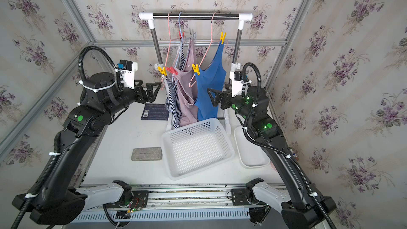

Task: Remove the clothespins securing tank tops to the hanger
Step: Pick up the hanger from the clothesline.

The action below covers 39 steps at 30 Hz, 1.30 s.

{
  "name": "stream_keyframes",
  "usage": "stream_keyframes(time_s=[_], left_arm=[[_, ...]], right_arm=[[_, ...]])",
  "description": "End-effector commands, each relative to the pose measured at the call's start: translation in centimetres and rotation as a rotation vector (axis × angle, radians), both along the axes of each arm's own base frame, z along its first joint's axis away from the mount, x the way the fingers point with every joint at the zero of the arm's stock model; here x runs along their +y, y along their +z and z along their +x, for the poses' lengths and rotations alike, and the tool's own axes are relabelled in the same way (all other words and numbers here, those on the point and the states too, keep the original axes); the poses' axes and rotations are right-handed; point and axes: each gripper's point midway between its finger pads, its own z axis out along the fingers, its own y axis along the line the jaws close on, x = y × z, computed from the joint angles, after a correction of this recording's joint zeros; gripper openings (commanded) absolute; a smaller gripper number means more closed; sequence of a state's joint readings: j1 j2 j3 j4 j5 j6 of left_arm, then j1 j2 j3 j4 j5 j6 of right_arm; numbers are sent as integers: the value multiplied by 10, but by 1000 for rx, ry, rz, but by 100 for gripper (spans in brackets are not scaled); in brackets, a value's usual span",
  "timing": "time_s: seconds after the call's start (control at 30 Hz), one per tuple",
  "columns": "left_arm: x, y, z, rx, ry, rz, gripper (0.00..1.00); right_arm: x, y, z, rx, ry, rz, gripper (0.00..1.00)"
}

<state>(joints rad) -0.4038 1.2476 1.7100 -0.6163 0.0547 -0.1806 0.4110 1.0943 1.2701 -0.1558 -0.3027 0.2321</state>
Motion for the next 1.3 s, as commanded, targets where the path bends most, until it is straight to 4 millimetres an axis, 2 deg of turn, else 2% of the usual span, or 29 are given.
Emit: stream_keyframes(time_s=[0.0,0.03,0.07,0.13,0.2,0.27,0.33,0.5,0.67,0.73,0.8,1.0,1.13,1.2,1.27], left_arm=[[-12,11,-1,-17,-67,-25,99],[-13,12,1,-19,-66,-25,99],[-13,13,1,-24,-56,-20,99],[-10,13,5,-31,-25,-2,99],[-7,12,8,-36,8,18,99],[-5,8,13,-31,33,30,98],[-5,7,16,-25,41,33,98],[-6,4,27,-27,97,68,94],[-20,5,37,-35,82,102,90],[-17,6,38,-43,110,123,86],[-19,-7,49,-20,132,155,81],[-22,-18,56,6,125,189,66],[-25,-23,60,22,120,192,60],[-26,-22,62,18,121,193,53],[-27,-21,62,16,116,195,41]], right_arm=[[24,7,-18,-35,184,11,100],[13,4,-5,-8,74,9,100],[-6,-3,11,22,-102,-13,99],[-20,-14,17,12,-196,-73,100],[-4,-15,6,2,-65,-92,100],[-5,-14,7,13,-99,-79,100],[6,-20,3,9,-51,-110,100],[4,-35,8,22,-72,-105,100],[14,-39,4,36,-12,-76,100],[14,-41,4,38,-10,-67,100],[14,-45,3,39,-10,-65,100],[12,-56,7,60,-33,-77,100],[8,-60,6,66,-46,-82,100],[4,-61,4,60,-61,-82,100],[0,-62,3,56,-75,-85,100]])
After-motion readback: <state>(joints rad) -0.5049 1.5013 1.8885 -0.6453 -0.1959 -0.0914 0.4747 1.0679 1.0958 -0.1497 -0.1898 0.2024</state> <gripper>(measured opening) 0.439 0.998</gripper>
